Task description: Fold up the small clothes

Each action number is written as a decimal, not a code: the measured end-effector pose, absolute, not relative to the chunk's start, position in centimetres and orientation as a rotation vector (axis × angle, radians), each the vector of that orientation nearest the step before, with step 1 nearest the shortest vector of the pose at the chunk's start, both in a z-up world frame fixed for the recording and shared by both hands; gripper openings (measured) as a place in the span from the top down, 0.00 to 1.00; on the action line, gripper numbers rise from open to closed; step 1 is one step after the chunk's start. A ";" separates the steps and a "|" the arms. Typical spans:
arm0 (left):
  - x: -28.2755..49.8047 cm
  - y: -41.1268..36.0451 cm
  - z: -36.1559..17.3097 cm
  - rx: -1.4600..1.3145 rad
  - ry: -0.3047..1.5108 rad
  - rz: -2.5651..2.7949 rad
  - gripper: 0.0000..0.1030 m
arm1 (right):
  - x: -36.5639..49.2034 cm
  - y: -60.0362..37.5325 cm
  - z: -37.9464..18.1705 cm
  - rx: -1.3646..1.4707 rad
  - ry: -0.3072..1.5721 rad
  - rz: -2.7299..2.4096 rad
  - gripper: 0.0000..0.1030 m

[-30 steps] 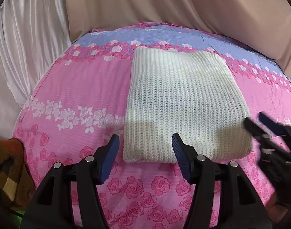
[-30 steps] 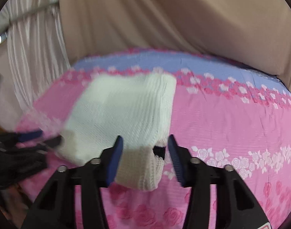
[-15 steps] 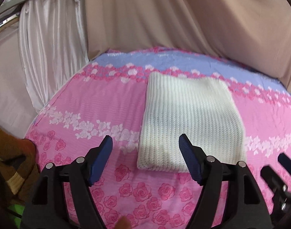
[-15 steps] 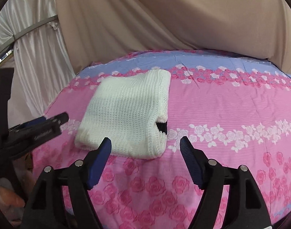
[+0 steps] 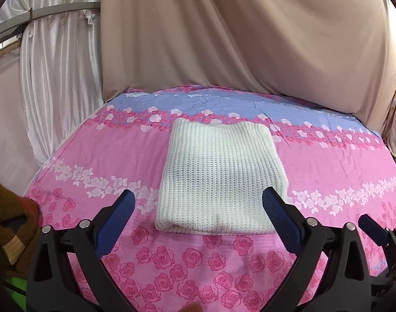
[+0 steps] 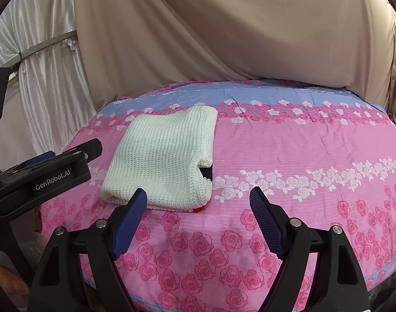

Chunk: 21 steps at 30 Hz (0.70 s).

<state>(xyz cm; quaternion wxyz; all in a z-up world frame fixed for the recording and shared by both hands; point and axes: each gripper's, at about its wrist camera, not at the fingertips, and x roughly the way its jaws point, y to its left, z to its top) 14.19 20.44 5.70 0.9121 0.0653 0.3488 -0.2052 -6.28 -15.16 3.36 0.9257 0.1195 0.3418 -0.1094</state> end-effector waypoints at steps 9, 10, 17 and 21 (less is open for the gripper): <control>13.2 20.0 5.3 0.195 0.753 -0.401 0.05 | -7.2 -14.8 3.3 0.243 0.713 -0.225 0.23; 13.1 20.0 5.2 0.201 0.760 -0.401 0.05 | -7.3 -14.8 3.2 0.244 0.716 -0.225 0.23; 12.5 19.7 4.7 0.226 0.778 -0.403 0.05 | -7.5 -14.6 2.9 0.259 0.732 -0.228 0.23; 12.3 19.9 4.3 0.217 0.802 -0.400 0.05 | -7.7 -14.5 2.8 0.258 0.736 -0.226 0.23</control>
